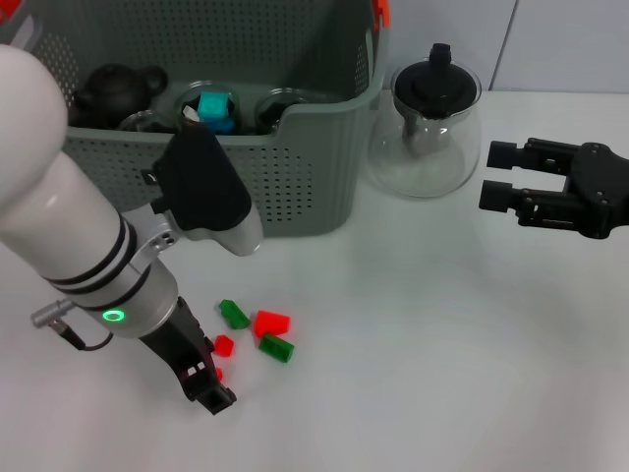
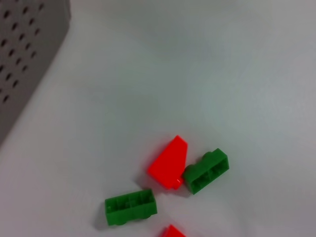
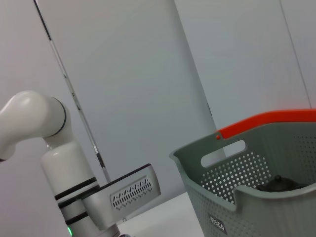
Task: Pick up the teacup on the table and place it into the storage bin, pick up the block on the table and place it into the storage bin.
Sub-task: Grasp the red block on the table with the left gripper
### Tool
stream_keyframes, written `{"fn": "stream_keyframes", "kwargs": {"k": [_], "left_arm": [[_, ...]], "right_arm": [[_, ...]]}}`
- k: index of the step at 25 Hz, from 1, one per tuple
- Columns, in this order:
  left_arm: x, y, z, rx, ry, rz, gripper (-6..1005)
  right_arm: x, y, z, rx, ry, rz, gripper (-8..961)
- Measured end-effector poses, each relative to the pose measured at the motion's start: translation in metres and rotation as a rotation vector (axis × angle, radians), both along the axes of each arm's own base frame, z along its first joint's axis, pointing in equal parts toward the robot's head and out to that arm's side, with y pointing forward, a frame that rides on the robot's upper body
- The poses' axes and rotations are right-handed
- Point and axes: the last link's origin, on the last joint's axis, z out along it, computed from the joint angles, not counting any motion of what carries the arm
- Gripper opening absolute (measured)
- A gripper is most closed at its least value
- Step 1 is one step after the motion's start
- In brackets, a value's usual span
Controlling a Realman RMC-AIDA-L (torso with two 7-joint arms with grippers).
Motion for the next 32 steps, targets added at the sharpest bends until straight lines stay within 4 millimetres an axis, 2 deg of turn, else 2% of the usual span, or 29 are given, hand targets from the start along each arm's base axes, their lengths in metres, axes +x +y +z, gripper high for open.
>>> {"fn": "stream_keyframes", "kwargs": {"k": [19, 25, 32], "left_arm": [[-0.003, -0.001, -0.012, 0.009, 0.045, -0.007, 666], [-0.003, -0.003, -0.013, 0.003, 0.049, -0.014, 589], [-0.002, -0.001, -0.013, 0.014, 0.053, -0.017, 399]], "right_arm": [[0.0, 0.0, 0.002, 0.007, 0.0, 0.002, 790], [0.0, 0.001, 0.002, 0.01, 0.0, 0.003, 790], [0.0, 0.001, 0.002, 0.011, 0.0, 0.004, 790]]}}
